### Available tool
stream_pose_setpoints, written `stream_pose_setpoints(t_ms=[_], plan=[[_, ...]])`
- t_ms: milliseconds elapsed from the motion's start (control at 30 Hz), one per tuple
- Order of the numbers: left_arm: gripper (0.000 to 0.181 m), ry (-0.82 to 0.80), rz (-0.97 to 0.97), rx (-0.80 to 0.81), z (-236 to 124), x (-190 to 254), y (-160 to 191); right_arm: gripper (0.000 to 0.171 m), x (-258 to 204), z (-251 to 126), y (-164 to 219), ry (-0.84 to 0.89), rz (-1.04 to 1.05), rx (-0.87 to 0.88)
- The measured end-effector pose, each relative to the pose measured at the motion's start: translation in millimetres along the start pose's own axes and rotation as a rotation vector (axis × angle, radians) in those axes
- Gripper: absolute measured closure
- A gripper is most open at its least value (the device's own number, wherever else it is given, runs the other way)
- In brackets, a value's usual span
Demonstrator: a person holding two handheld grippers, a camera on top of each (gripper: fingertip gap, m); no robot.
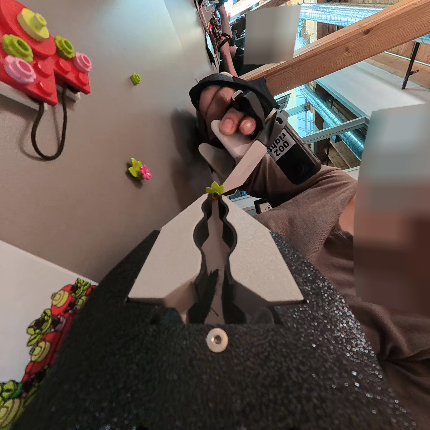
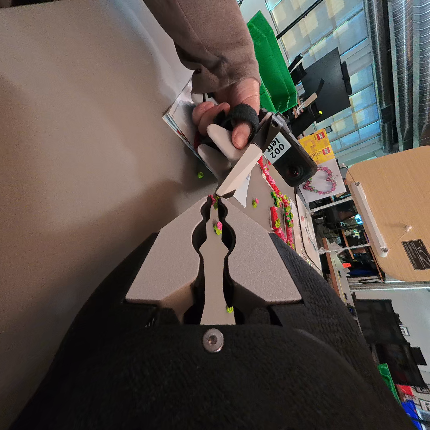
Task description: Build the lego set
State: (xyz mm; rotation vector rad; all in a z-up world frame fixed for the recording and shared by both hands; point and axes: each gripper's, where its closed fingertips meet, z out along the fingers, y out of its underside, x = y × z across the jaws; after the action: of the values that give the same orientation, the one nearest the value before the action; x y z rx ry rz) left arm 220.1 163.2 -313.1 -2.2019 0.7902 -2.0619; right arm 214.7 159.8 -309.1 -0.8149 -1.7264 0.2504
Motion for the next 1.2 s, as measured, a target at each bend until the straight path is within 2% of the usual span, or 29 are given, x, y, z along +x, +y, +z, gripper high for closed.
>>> stream_pose_setpoints(t_ms=[33,167,367,667,800,967,1033,1067,1133,1200], plan=[[0.177,0.0,0.001,-0.001,0,0,0,0.164,0,0,0,0.003,0.0,0.001],[0.178,-0.009,0.006,-0.021,0,-1,3,0.16,6,-2,-2,0.035,0.012,0.015],[0.178,-0.031,0.012,-0.054,4,-2,7,0.164,7,-2,1,0.015,0.063,0.018],[0.178,-0.075,0.037,-0.064,5,-5,9,0.162,-5,-1,6,-0.136,0.268,0.041],[0.178,-0.074,0.052,-0.122,7,-4,16,0.163,-11,0,2,-0.192,0.311,0.065],[0.178,-0.091,0.098,-0.124,9,-3,17,0.171,-14,0,3,-0.235,0.356,0.051],[0.177,-0.165,0.151,-0.04,6,-6,6,0.171,-9,1,10,-0.207,0.381,0.007],[0.171,-0.231,0.213,0.011,2,-8,-2,0.171,-5,3,17,-0.178,0.38,-0.031],[0.16,-0.392,0.43,0.091,-3,-6,-15,0.171,-1,4,26,-0.138,0.376,-0.096],[0.156,-0.571,0.653,0.086,-5,-3,-18,0.171,1,5,30,-0.127,0.383,-0.134]])
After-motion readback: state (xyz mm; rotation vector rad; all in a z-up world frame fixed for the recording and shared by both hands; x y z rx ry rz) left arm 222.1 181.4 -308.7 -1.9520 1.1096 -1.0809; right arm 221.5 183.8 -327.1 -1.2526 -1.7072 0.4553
